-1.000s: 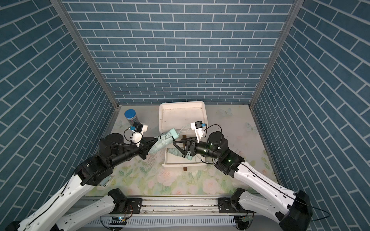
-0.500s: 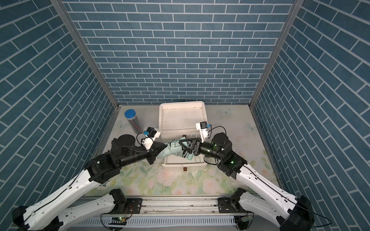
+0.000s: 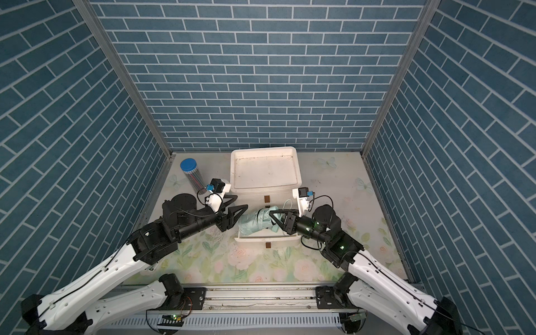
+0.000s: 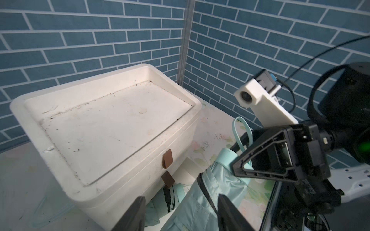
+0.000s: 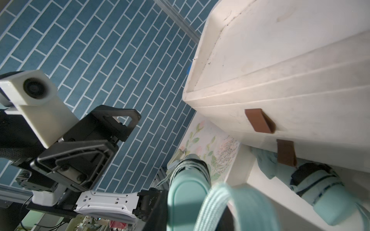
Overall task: Place the umbrella in the drawer by color
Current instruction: Place the umbrella in the drawer.
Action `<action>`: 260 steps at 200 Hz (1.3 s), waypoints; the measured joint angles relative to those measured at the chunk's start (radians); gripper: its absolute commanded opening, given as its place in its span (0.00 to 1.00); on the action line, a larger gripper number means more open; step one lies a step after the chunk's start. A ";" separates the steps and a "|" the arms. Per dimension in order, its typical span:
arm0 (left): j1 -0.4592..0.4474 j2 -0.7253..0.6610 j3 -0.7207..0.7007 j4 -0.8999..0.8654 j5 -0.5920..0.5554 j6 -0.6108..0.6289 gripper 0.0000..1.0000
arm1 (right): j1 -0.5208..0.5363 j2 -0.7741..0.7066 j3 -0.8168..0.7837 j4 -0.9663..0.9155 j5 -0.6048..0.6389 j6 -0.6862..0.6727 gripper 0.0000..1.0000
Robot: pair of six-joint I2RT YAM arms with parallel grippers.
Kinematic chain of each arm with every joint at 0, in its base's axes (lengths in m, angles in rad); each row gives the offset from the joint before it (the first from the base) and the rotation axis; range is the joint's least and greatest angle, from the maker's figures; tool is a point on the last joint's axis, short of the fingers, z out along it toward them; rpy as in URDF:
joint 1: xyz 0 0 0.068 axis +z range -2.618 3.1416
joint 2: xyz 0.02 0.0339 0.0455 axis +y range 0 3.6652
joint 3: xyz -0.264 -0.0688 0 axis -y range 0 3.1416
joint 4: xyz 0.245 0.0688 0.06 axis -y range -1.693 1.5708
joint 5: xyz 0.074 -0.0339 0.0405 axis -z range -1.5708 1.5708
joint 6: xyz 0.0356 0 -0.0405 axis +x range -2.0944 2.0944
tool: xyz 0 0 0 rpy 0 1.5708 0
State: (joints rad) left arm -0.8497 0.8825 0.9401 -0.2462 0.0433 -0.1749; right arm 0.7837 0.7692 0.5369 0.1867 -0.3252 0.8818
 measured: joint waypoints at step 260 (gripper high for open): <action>0.000 -0.011 -0.047 0.042 -0.362 -0.286 0.69 | 0.238 0.256 -0.329 0.425 0.623 0.026 0.00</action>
State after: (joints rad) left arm -0.8494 0.8715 0.8928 -0.2039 -0.3187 -0.4606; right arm 1.0222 1.0248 0.2081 0.6121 0.2977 0.9073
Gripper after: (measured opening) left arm 0.689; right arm 0.309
